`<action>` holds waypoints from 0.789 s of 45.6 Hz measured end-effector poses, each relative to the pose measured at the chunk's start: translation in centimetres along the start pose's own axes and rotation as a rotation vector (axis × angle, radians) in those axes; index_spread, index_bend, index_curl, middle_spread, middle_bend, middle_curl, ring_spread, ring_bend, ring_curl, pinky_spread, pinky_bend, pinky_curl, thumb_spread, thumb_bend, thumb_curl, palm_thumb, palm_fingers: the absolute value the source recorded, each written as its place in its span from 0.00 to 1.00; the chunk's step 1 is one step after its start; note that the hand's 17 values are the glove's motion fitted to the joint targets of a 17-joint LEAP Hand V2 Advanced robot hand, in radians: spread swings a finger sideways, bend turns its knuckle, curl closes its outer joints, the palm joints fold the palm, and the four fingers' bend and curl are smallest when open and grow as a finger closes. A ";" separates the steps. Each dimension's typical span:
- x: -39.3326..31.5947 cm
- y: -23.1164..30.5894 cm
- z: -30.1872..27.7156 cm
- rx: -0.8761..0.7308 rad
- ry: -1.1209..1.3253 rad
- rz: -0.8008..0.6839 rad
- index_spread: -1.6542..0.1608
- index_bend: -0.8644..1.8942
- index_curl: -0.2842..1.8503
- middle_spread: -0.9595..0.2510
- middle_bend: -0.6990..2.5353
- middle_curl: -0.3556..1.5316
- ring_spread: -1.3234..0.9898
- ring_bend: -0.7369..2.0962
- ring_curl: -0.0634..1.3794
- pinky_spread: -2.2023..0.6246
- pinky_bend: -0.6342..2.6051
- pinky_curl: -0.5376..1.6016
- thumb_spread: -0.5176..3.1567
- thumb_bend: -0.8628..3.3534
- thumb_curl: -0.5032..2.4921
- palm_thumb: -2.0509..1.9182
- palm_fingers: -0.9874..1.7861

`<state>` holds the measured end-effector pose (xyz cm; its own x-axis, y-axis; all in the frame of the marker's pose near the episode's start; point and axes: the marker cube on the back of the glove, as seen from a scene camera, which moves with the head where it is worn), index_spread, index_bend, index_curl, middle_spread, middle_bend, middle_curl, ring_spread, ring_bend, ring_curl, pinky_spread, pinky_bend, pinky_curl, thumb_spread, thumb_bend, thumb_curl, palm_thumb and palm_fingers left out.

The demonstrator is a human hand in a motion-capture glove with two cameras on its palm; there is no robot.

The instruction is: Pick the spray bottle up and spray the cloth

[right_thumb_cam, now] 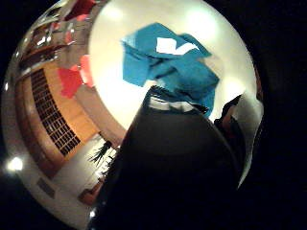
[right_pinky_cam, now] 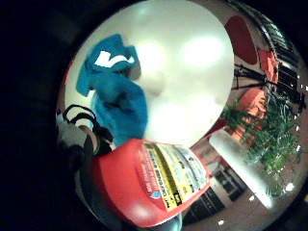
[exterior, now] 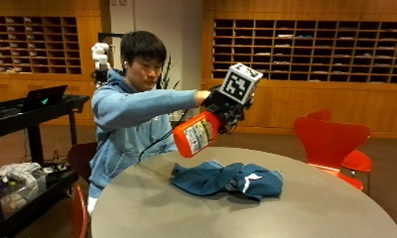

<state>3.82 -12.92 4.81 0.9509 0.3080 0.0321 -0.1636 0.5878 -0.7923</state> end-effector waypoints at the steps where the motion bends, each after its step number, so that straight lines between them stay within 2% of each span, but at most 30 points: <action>1: -0.7 0.3 -0.7 0.027 -0.038 -0.019 0.80 0.47 0.38 0.67 0.40 0.45 0.49 0.48 0.35 0.71 0.30 0.43 0.22 0.20 0.45 0.74 0.86; 5: -2.9 1.5 -3.7 0.154 -0.178 -0.122 0.80 0.47 0.38 0.67 0.40 0.45 0.49 0.48 0.35 0.72 0.30 0.43 0.22 0.20 0.45 0.74 0.86; 11: -5.2 2.2 -7.5 0.425 -0.416 -0.252 0.80 0.47 0.38 0.67 0.40 0.45 0.49 0.48 0.35 0.72 0.30 0.43 0.22 0.20 0.45 0.74 0.86; 17: -10.7 2.5 -7.7 0.680 -0.749 -0.402 0.80 0.47 0.38 0.66 0.40 0.45 0.49 0.48 0.35 0.72 0.30 0.43 0.21 0.20 0.45 0.74 0.85; 23: -13.0 0.4 -6.9 0.773 -0.974 -0.450 0.80 0.47 0.38 0.67 0.40 0.45 0.49 0.48 0.35 0.72 0.30 0.43 0.21 0.20 0.45 0.74 0.85; 28: -15.7 -1.9 -5.2 0.794 -1.075 -0.483 0.81 0.46 0.38 0.67 0.39 0.44 0.49 0.48 0.35 0.72 0.30 0.43 0.21 0.20 0.45 0.74 0.85; 36: -18.8 -7.1 -1.2 0.841 -1.144 -0.444 0.81 0.46 0.38 0.67 0.39 0.44 0.49 0.48 0.34 0.72 0.30 0.43 0.21 0.20 0.45 0.74 0.85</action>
<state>-12.58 -23.82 9.08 0.3104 0.1640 0.9363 -0.4019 0.9153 -0.0271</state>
